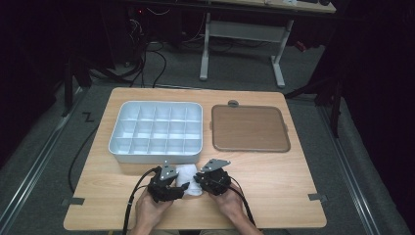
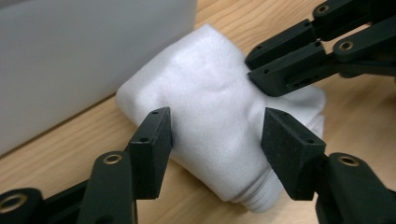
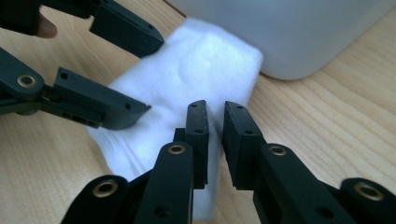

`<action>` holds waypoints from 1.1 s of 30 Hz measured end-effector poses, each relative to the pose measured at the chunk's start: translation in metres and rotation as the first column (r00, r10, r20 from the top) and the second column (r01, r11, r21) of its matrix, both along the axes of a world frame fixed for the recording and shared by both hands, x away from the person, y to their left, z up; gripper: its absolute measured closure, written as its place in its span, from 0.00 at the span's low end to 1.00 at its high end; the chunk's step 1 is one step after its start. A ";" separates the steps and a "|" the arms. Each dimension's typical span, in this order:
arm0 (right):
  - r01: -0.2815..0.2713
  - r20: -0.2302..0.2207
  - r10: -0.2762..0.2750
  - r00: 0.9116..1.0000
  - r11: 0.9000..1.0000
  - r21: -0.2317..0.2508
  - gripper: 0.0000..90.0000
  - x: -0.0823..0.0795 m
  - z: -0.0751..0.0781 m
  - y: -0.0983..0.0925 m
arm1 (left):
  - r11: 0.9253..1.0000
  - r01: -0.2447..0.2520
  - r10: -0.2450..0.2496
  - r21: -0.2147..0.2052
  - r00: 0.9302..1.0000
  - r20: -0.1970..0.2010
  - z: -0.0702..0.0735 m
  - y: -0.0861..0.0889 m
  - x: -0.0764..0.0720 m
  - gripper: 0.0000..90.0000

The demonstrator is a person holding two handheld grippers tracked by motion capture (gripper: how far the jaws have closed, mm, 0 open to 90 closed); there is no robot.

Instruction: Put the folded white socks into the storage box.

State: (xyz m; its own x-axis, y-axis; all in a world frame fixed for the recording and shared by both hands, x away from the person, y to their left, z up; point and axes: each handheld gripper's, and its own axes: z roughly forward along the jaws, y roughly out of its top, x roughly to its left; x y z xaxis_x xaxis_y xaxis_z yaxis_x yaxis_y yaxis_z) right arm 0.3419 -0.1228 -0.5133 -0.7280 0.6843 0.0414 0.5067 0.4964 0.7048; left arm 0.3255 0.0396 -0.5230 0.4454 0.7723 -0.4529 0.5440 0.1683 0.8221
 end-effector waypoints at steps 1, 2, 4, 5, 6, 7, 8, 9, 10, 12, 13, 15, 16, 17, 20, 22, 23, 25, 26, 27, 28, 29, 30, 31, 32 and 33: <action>-0.004 0.000 0.004 1.000 1.000 -0.005 0.92 0.001 -0.002 0.000 | 1.000 -0.004 0.004 0.006 1.000 0.011 -0.002 0.000 0.002 0.49; -0.002 -0.003 0.002 1.000 1.000 -0.011 0.93 0.001 -0.004 0.000 | 1.000 -0.004 0.004 0.006 1.000 0.011 -0.002 0.000 0.002 0.50; -0.002 -0.008 0.002 1.000 1.000 -0.015 0.93 0.002 -0.006 0.000 | 1.000 -0.008 0.008 0.001 1.000 0.007 -0.002 0.002 0.004 0.50; -0.007 -0.017 0.006 1.000 1.000 -0.025 0.94 0.003 -0.008 0.001 | 1.000 -0.010 0.010 0.000 1.000 0.006 -0.003 0.003 0.005 0.50; -0.009 -0.018 0.008 1.000 0.999 -0.035 0.94 0.003 -0.009 0.001 | 1.000 -0.011 0.011 0.000 1.000 0.005 -0.003 0.004 0.005 0.50; -0.009 -0.018 0.008 1.000 0.999 -0.035 0.94 0.003 -0.009 0.001 | 1.000 -0.010 0.010 0.000 1.000 0.004 -0.003 0.005 0.006 0.50; -0.009 -0.019 0.009 1.000 0.999 -0.031 0.94 0.004 -0.011 0.001 | 1.000 -0.010 0.010 -0.003 1.000 0.001 -0.003 0.005 0.006 0.50; -0.010 -0.019 0.009 1.000 1.000 -0.029 0.94 0.004 -0.011 0.002 | 1.000 -0.011 0.011 -0.005 1.000 0.001 -0.003 0.006 0.006 0.50; -0.010 -0.019 0.009 1.000 1.000 -0.029 0.94 0.004 -0.011 0.002 | 1.000 -0.010 0.010 -0.011 1.000 -0.003 -0.003 0.006 0.006 0.50; -0.009 -0.020 0.009 1.000 1.000 -0.029 0.94 0.004 -0.011 0.002 | 1.000 -0.007 0.007 -0.014 1.000 -0.012 -0.003 0.007 0.007 0.50; -0.008 -0.023 0.008 1.000 1.000 -0.027 0.94 0.004 -0.011 0.002 | 1.000 -0.007 0.007 -0.016 1.000 -0.017 -0.003 0.007 0.007 0.50; -0.009 -0.027 0.008 1.000 1.000 -0.026 0.94 0.004 -0.011 0.002 | 1.000 -0.004 0.004 -0.017 1.000 -0.024 -0.003 0.009 0.007 0.50; -0.012 -0.027 0.011 1.000 1.000 -0.025 0.94 0.004 -0.011 0.003 | 1.000 -0.007 0.006 -0.021 1.000 -0.027 -0.003 0.009 0.007 0.50; -0.016 -0.029 0.016 0.999 1.000 -0.026 0.94 0.003 -0.011 0.003 | 1.000 -0.007 0.006 -0.025 0.999 -0.036 -0.002 0.011 0.007 0.50; -0.026 -0.038 0.025 0.999 1.000 -0.017 0.94 0.001 -0.011 0.007 | 1.000 -0.006 0.005 -0.027 0.998 -0.055 -0.001 0.017 0.007 0.50; -0.030 -0.046 0.029 0.999 0.999 -0.016 0.94 0.000 -0.011 0.011 | 0.999 -0.017 0.014 -0.037 0.997 -0.070 -0.001 0.023 0.006 0.49; -0.030 -0.046 0.029 0.999 0.999 -0.016 0.94 0.000 -0.011 0.011 | 0.999 -0.017 0.014 -0.037 0.997 -0.070 -0.001 0.023 0.006 0.49; -0.038 -0.044 0.038 0.998 0.999 -0.011 0.93 0.000 -0.011 0.014 | 0.998 -0.022 0.018 -0.051 0.997 -0.081 -0.001 0.028 0.006 0.49; -0.041 -0.042 0.041 0.998 0.999 -0.008 0.93 -0.001 -0.011 0.016 | 0.998 -0.027 0.021 -0.063 0.996 -0.089 -0.002 0.030 0.006 0.48; -0.039 -0.042 0.039 0.998 0.999 -0.010 0.92 -0.001 -0.011 0.017 | 0.997 -0.030 0.022 -0.075 0.995 -0.100 -0.002 0.034 0.007 0.47; -0.040 -0.039 0.040 0.998 0.999 -0.008 0.91 -0.002 -0.011 0.018 | 0.997 -0.030 0.022 -0.075 0.995 -0.100 -0.002 0.034 0.007 0.47; -0.041 -0.038 0.041 0.998 0.999 -0.008 0.89 -0.002 -0.011 0.018 | 0.997 -0.028 0.021 -0.073 0.995 -0.101 -0.001 0.035 0.007 0.46; -0.041 -0.038 0.041 0.998 0.999 -0.008 0.89 -0.002 -0.011 0.018 | 0.997 -0.021 0.013 -0.077 0.995 -0.096 -0.001 0.036 0.006 0.46; -0.034 -0.030 0.034 0.999 0.999 -0.003 0.86 -0.003 -0.011 0.018 | 0.997 -0.013 0.006 -0.080 0.996 -0.090 0.000 0.037 0.006 0.42; -0.027 -0.033 0.027 0.999 1.000 0.004 0.85 -0.003 -0.010 0.017 | 0.995 -0.014 0.006 -0.095 0.996 -0.084 0.003 0.040 0.006 0.41; -0.027 -0.033 0.027 0.999 1.000 0.004 0.85 -0.003 -0.010 0.017 | 0.995 -0.014 0.006 -0.095 0.996 -0.084 0.003 0.040 0.006 0.39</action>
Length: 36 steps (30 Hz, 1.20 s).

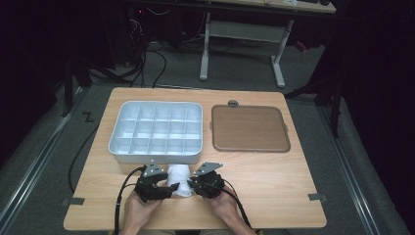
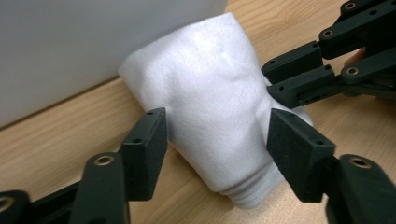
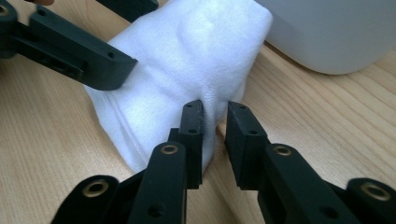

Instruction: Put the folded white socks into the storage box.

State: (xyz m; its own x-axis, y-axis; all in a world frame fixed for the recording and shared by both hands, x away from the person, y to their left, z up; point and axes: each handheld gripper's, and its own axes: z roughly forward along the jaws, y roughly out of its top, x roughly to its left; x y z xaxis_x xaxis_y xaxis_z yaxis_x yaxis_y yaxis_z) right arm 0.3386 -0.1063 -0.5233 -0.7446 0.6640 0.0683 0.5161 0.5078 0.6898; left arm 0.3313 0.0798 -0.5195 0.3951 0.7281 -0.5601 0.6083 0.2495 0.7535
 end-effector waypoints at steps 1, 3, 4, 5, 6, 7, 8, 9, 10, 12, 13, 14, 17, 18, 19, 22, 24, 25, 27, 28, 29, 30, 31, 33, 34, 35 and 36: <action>0.006 0.000 -0.006 1.000 1.000 0.008 0.84 -0.001 0.001 -0.001 | 1.000 -0.005 0.005 -0.012 1.000 -0.001 0.002 0.002 0.001 0.39; 0.014 0.001 -0.014 1.000 1.000 0.017 0.82 -0.002 0.002 -0.005 | 0.999 -0.022 0.022 -0.035 1.000 -0.005 0.007 0.006 0.003 0.37; 0.016 0.012 -0.016 1.000 1.000 0.022 0.80 -0.003 0.004 -0.008 | 0.997 -0.047 0.045 -0.064 0.999 -0.027 0.011 0.009 0.007 0.36; 0.016 0.012 -0.016 1.000 1.000 0.022 0.80 -0.003 0.004 -0.008 | 0.997 -0.047 0.045 -0.064 0.999 -0.027 0.011 0.009 0.007 0.36; 0.020 0.010 -0.021 1.000 1.000 0.023 0.79 -0.004 0.004 -0.009 | 0.996 -0.058 0.056 -0.069 0.998 -0.039 0.011 0.010 0.009 0.36; 0.018 0.018 -0.018 1.000 1.000 0.023 0.78 -0.004 0.005 -0.011 | 0.995 -0.067 0.064 -0.070 0.997 -0.049 0.010 0.011 0.011 0.36; 0.027 0.018 -0.027 0.999 0.999 0.026 0.78 -0.006 0.005 -0.012 | 0.995 -0.076 0.072 -0.066 0.996 -0.053 0.010 0.012 0.013 0.35; 0.037 0.023 -0.038 0.999 0.999 0.032 0.77 -0.008 0.006 -0.017 | 0.994 -0.086 0.082 -0.072 0.995 -0.061 0.009 0.012 0.015 0.34; 0.042 0.025 -0.043 0.999 0.998 0.037 0.77 -0.008 0.007 -0.019 | 0.992 -0.098 0.093 -0.077 0.993 -0.066 0.009 0.012 0.016 0.34; 0.045 0.027 -0.046 0.999 0.998 0.038 0.77 -0.008 0.008 -0.021 | 0.989 -0.113 0.105 -0.094 0.991 -0.085 0.009 0.011 0.019 0.33; 0.050 0.029 -0.051 0.998 0.998 0.040 0.76 -0.009 0.008 -0.024 | 0.989 -0.114 0.105 -0.097 0.990 -0.092 0.009 0.009 0.019 0.32; 0.058 0.029 -0.059 0.998 0.997 0.041 0.76 -0.009 0.010 -0.027 | 0.989 -0.115 0.105 -0.098 0.990 -0.095 0.008 0.007 0.020 0.32; 0.093 0.044 -0.095 0.994 0.994 0.054 0.75 -0.011 0.013 -0.042 | 0.986 -0.129 0.115 -0.109 0.986 -0.122 0.005 0.003 0.024 0.31; 0.093 0.044 -0.095 0.994 0.994 0.054 0.75 -0.011 0.013 -0.042 | 0.986 -0.129 0.115 -0.109 0.986 -0.122 0.005 0.003 0.024 0.31; 0.118 0.054 -0.121 0.991 0.991 0.059 0.74 -0.011 0.014 -0.053 | 0.985 -0.134 0.119 -0.107 0.984 -0.135 0.003 0.001 0.027 0.31; 0.146 0.062 -0.150 0.987 0.987 0.060 0.74 -0.011 0.015 -0.065 | 0.986 -0.137 0.122 -0.098 0.982 -0.146 0.000 -0.002 0.029 0.30; 0.202 0.058 -0.206 0.977 0.977 0.065 0.73 -0.011 0.014 -0.085 | 0.988 -0.132 0.118 -0.078 0.979 -0.169 -0.005 -0.005 0.030 0.31; 0.202 0.058 -0.206 0.977 0.977 0.065 0.73 -0.011 0.014 -0.085 | 0.988 -0.132 0.118 -0.078 0.979 -0.169 -0.005 -0.005 0.030 0.31; 0.246 0.059 -0.250 0.966 0.967 0.060 0.71 -0.011 0.012 -0.102 | 0.989 -0.125 0.109 -0.078 0.978 -0.180 -0.006 -0.006 0.031 0.31; 0.280 0.070 -0.283 0.956 0.959 0.047 0.70 -0.012 0.011 -0.114 | 0.990 -0.122 0.109 -0.064 0.979 -0.172 -0.006 -0.007 0.030 0.32; 0.299 0.073 -0.302 0.951 0.953 0.044 0.70 -0.013 0.009 -0.121 | 0.991 -0.120 0.109 -0.059 0.980 -0.165 -0.006 -0.008 0.030 0.33; 0.318 0.076 -0.320 0.944 0.947 0.039 0.69 -0.013 0.008 -0.127 | 0.991 -0.120 0.109 -0.059 0.980 -0.165 -0.006 -0.008 0.030 0.34; 0.318 0.076 -0.320 0.944 0.947 0.039 0.69 -0.013 0.008 -0.127 | 0.992 -0.115 0.106 -0.053 0.981 -0.163 -0.006 -0.009 0.030 0.34; 0.355 0.091 -0.356 0.930 0.935 0.027 0.67 -0.015 0.006 -0.140 | 0.992 -0.112 0.101 -0.058 0.981 -0.165 -0.006 -0.008 0.030 0.38; 0.390 0.102 -0.389 0.916 0.921 0.017 0.66 -0.016 0.003 -0.152 | 0.992 -0.112 0.101 -0.062 0.981 -0.166 -0.006 -0.009 0.030 0.40; 0.390 0.102 -0.389 0.916 0.921 0.017 0.66 -0.016 0.003 -0.152 | 0.992 -0.111 0.099 -0.065 0.981 -0.168 -0.006 -0.009 0.030 0.40; 0.408 0.109 -0.407 0.907 0.913 0.011 0.65 -0.017 0.002 -0.157 | 0.992 -0.109 0.096 -0.068 0.981 -0.172 -0.006 -0.009 0.030 0.41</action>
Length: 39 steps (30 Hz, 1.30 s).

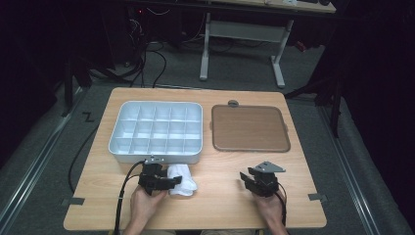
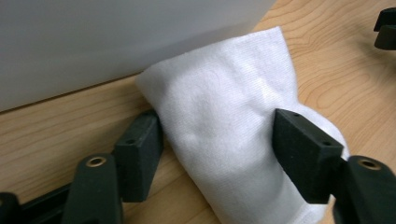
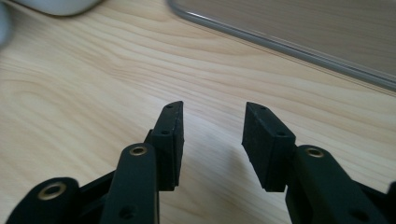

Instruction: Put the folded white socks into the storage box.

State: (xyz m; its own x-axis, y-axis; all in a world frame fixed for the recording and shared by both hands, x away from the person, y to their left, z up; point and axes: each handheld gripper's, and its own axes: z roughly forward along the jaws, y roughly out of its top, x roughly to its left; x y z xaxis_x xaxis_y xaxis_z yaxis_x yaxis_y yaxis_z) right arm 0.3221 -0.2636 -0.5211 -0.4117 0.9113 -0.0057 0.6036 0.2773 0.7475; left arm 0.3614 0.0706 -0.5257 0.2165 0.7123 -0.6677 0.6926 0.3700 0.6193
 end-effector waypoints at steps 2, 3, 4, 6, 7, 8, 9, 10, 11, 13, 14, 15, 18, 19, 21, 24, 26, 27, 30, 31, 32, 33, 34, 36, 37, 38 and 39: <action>0.036 0.008 -0.036 0.999 0.999 -0.015 0.64 0.000 -0.002 -0.011 | 1.000 0.004 -0.004 -0.004 1.000 -0.002 0.000 0.000 0.000 0.44; 0.057 0.008 -0.057 0.998 0.998 -0.016 0.63 0.000 -0.003 -0.016 | 1.000 0.007 -0.007 -0.007 1.000 -0.003 0.000 0.000 0.000 0.45; 0.079 0.007 -0.079 0.997 0.997 -0.015 0.62 0.000 -0.004 -0.021 | 1.000 0.009 -0.009 -0.009 1.000 -0.004 0.000 0.000 0.000 0.46; 0.109 0.012 -0.109 0.994 0.994 -0.013 0.60 0.000 -0.006 -0.030 | 1.000 0.017 -0.017 -0.008 1.000 -0.003 0.000 0.000 -0.001 0.48; 0.127 0.011 -0.126 0.992 0.992 -0.011 0.59 0.000 -0.007 -0.034 | 1.000 0.019 -0.019 -0.015 1.000 -0.009 0.000 0.000 -0.001 0.49; 0.150 0.001 -0.150 0.989 0.989 -0.014 0.58 0.001 -0.009 -0.041 | 1.000 0.021 -0.021 -0.018 1.000 -0.012 0.000 0.000 -0.001 0.51; 0.150 0.001 -0.150 0.989 0.989 -0.014 0.58 0.001 -0.009 -0.041 | 1.000 0.021 -0.021 -0.018 1.000 -0.012 0.000 0.000 -0.001 0.51; 0.159 -0.009 -0.159 0.987 0.987 -0.016 0.57 0.001 -0.010 -0.042 | 1.000 0.020 -0.020 -0.016 1.000 -0.013 0.000 0.000 -0.001 0.51; 0.168 -0.004 -0.168 0.986 0.986 -0.014 0.57 0.000 -0.010 -0.045 | 1.000 0.023 -0.023 -0.013 1.000 -0.012 0.000 -0.001 -0.002 0.52; 0.172 -0.012 -0.172 0.985 0.985 -0.018 0.54 0.000 -0.010 -0.047 | 1.000 0.024 -0.024 -0.014 1.000 -0.009 0.000 -0.001 -0.003 0.54; 0.172 -0.012 -0.172 0.985 0.985 -0.018 0.54 0.000 -0.010 -0.047 | 1.000 0.024 -0.024 -0.014 1.000 -0.009 0.000 -0.001 -0.003 0.55; 0.165 -0.011 -0.165 0.986 0.986 -0.024 0.50 0.000 -0.010 -0.046 | 0.999 0.030 -0.030 -0.012 1.000 -0.003 0.000 -0.001 -0.003 0.56; 0.164 -0.013 -0.164 0.986 0.986 -0.022 0.49 0.001 -0.010 -0.047 | 0.999 0.031 -0.031 -0.014 1.000 0.002 0.001 -0.001 -0.004 0.58; 0.164 -0.013 -0.164 0.986 0.986 -0.022 0.49 0.001 -0.010 -0.047 | 0.999 0.033 -0.033 -0.013 0.999 0.004 0.001 -0.001 -0.004 0.59; 0.162 -0.014 -0.162 0.987 0.987 -0.023 0.48 0.001 -0.010 -0.046 | 0.999 0.035 -0.035 -0.015 0.999 0.005 0.001 -0.002 -0.005 0.62; 0.158 -0.014 -0.159 0.987 0.987 -0.024 0.46 0.002 -0.010 -0.046 | 0.999 0.046 -0.046 -0.008 0.999 0.003 0.003 -0.003 -0.008 0.66; 0.156 -0.014 -0.157 0.988 0.987 -0.025 0.45 0.002 -0.010 -0.046 | 0.999 0.049 -0.049 -0.008 0.999 0.006 0.003 -0.004 -0.009 0.69; 0.156 -0.014 -0.157 0.988 0.987 -0.025 0.45 0.002 -0.010 -0.046 | 0.999 0.051 -0.051 -0.009 0.999 0.006 0.003 -0.004 -0.009 0.69; 0.155 -0.015 -0.156 0.988 0.988 -0.025 0.45 0.002 -0.010 -0.046 | 0.998 0.058 -0.058 -0.007 0.998 0.016 0.003 -0.003 -0.009 0.72; 0.156 -0.016 -0.156 0.988 0.988 -0.023 0.45 0.002 -0.010 -0.046 | 0.998 0.056 -0.056 -0.006 0.998 0.017 0.003 -0.004 -0.010 0.72; 0.154 -0.017 -0.155 0.988 0.988 -0.023 0.44 0.002 -0.010 -0.046 | 0.998 0.055 -0.055 -0.007 0.998 0.020 0.004 -0.004 -0.010 0.73; 0.154 -0.017 -0.155 0.988 0.988 -0.023 0.44 0.002 -0.010 -0.046 | 0.998 0.059 -0.059 0.001 0.998 0.025 0.004 -0.004 -0.011 0.73; 0.155 -0.018 -0.156 0.988 0.988 -0.023 0.44 0.002 -0.010 -0.046 | 0.998 0.060 -0.060 0.001 0.998 0.029 0.004 -0.004 -0.011 0.75; 0.153 -0.018 -0.153 0.988 0.988 -0.023 0.44 0.002 -0.010 -0.046 | 0.998 0.061 -0.061 0.005 0.997 0.035 0.005 -0.004 -0.012 0.75; 0.152 -0.019 -0.153 0.988 0.988 -0.023 0.44 0.002 -0.010 -0.046 | 0.998 0.061 -0.061 0.005 0.997 0.035 0.005 -0.004 -0.012 0.76; 0.152 -0.018 -0.152 0.988 0.988 -0.023 0.44 0.002 -0.010 -0.046 | 0.998 0.065 -0.066 0.010 0.997 0.038 0.005 -0.004 -0.013 0.76; 0.152 -0.019 -0.153 0.988 0.988 -0.023 0.44 0.002 -0.010 -0.046 | 0.998 0.068 -0.069 0.010 0.997 0.038 0.005 -0.004 -0.013 0.76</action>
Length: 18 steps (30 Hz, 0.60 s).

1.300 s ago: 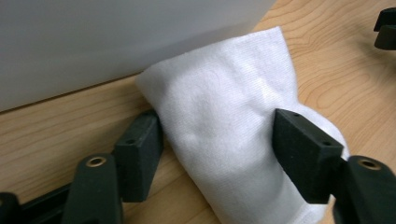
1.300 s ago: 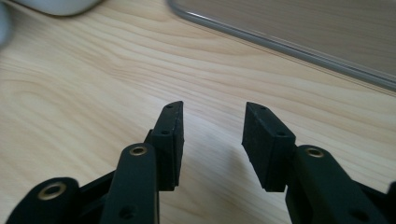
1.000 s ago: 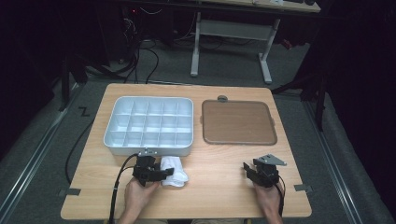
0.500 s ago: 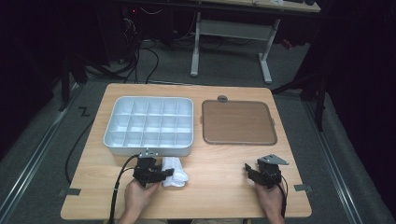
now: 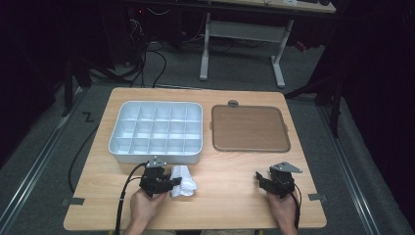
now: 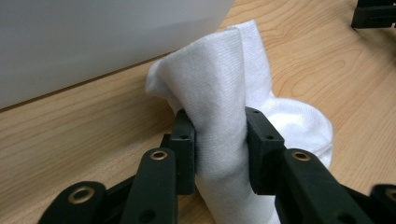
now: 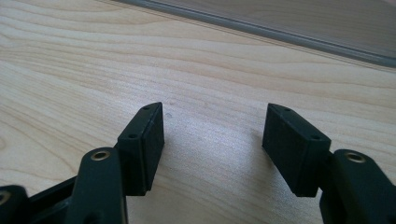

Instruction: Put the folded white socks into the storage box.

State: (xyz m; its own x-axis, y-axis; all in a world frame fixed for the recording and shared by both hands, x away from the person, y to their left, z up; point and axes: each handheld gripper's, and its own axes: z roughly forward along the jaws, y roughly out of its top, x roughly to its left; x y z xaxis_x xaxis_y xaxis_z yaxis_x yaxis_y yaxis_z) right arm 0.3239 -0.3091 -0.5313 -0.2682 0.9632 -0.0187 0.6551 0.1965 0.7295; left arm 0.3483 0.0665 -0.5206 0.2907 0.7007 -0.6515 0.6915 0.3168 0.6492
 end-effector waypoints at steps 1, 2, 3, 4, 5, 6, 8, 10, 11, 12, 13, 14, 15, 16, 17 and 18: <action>0.000 0.000 0.000 1.000 1.000 0.000 0.44 0.000 0.000 0.000 | 1.000 0.003 -0.003 -0.001 1.000 0.000 0.000 0.000 0.000 0.76; -0.002 0.001 0.002 1.000 1.000 -0.001 0.43 0.000 0.000 0.000 | 1.000 0.005 -0.005 -0.004 1.000 -0.001 0.001 0.001 0.000 0.77; -0.002 0.001 0.002 1.000 1.000 -0.001 0.43 0.000 0.000 0.000 | 1.000 0.005 -0.005 -0.007 1.000 -0.002 0.001 0.001 0.000 0.77; -0.002 0.000 0.002 1.000 1.000 -0.001 0.43 0.000 0.000 0.000 | 1.000 0.009 -0.009 -0.008 1.000 -0.001 0.001 0.001 0.000 0.77; -0.002 0.000 0.002 1.000 1.000 -0.001 0.43 0.000 0.000 0.000 | 1.000 0.014 -0.014 -0.007 1.000 0.001 0.002 0.001 -0.001 0.77; -0.003 0.000 0.003 1.000 1.000 -0.001 0.43 0.000 0.000 0.000 | 1.000 0.020 -0.020 0.002 1.000 0.010 0.003 0.001 -0.002 0.77; -0.003 0.000 0.003 1.000 1.000 -0.001 0.43 0.000 0.000 0.000 | 1.000 0.024 -0.024 0.008 1.000 0.012 0.003 0.001 -0.002 0.77; -0.005 0.000 0.005 1.000 1.000 -0.001 0.42 0.000 0.000 0.000 | 0.999 0.035 -0.035 0.011 0.999 0.011 0.007 0.001 -0.003 0.78; -0.005 -0.001 0.005 1.000 1.000 -0.001 0.42 0.000 0.000 0.000 | 0.999 0.038 -0.038 0.012 0.999 0.013 0.008 0.002 -0.004 0.78; -0.005 -0.001 0.005 1.000 1.000 -0.001 0.42 0.000 0.000 0.000 | 0.999 0.038 -0.038 0.012 0.999 0.013 0.008 0.002 -0.004 0.78; -0.005 -0.001 0.005 1.000 1.000 -0.001 0.42 0.000 0.000 0.000 | 0.999 0.037 -0.037 0.005 0.999 0.013 0.010 0.002 -0.004 0.78; -0.006 -0.001 0.006 1.000 1.000 -0.001 0.42 0.000 0.000 0.000 | 0.999 0.041 -0.041 0.003 0.999 0.012 0.011 0.003 -0.004 0.78; -0.006 -0.001 0.006 1.000 1.000 -0.001 0.42 0.000 0.000 0.000 | 0.999 0.041 -0.041 0.000 0.999 0.012 0.013 0.003 -0.004 0.78; -0.006 -0.001 0.006 1.000 1.000 -0.001 0.42 0.000 0.000 0.000 | 0.999 0.045 -0.045 0.003 0.999 0.013 0.014 0.003 -0.004 0.78; -0.006 -0.001 0.006 1.000 1.000 -0.001 0.42 0.000 0.000 0.000 | 0.999 0.046 -0.046 0.003 0.999 0.015 0.015 0.003 -0.004 0.78; -0.006 -0.001 0.006 1.000 1.000 -0.001 0.42 0.000 0.000 0.000 | 0.999 0.050 -0.050 0.001 0.999 0.015 0.016 0.003 -0.005 0.78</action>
